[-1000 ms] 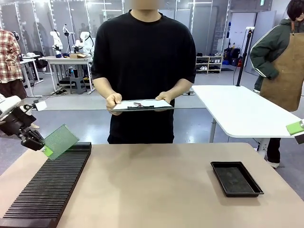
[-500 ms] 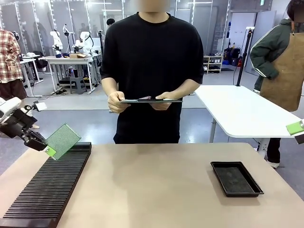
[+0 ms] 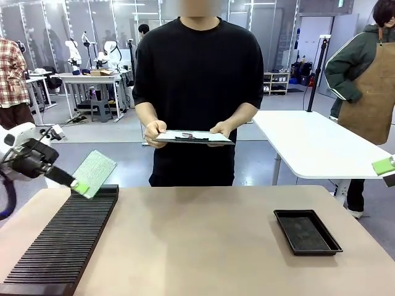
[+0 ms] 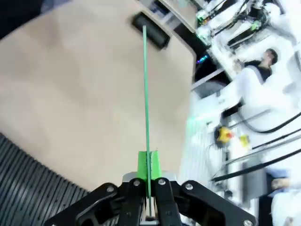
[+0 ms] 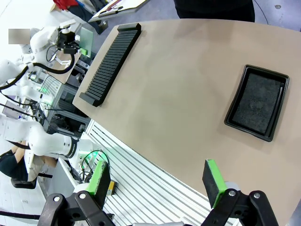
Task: Inspect the PCB.
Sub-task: Pick up the Blank PCB and present it to the human.
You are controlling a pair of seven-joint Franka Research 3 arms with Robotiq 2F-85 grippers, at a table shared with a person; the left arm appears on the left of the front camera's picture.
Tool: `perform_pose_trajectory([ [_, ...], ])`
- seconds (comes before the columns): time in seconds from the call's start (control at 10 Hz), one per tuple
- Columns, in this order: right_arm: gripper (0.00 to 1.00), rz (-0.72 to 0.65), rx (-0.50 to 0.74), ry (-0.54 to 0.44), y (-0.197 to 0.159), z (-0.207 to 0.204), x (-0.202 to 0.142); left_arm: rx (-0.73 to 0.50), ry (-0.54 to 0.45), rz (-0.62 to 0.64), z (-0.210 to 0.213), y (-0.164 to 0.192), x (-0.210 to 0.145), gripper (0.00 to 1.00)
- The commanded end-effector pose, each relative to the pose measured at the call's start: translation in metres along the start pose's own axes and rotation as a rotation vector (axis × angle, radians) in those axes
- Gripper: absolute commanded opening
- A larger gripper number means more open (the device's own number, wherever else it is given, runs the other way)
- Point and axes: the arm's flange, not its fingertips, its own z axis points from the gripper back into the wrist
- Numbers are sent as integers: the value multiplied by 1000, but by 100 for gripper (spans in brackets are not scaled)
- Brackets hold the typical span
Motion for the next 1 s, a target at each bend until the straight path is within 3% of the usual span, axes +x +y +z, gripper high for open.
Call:
perform_pose_trajectory([
  [0.0,100,2,8,0,1,0,0,-112,-136,260,-7,33,17,3],
  [0.3,100,2,8,0,1,0,0,-175,-279,561,-47,73,7,3],
  [0.6,100,2,8,0,1,0,0,-266,-303,605,-67,84,-5,3],
  [0.8,100,2,8,0,1,0,0,-284,-347,513,-67,82,-4,3],
  [0.9,100,2,8,0,1,0,0,-249,-290,610,-71,88,-8,3],
])
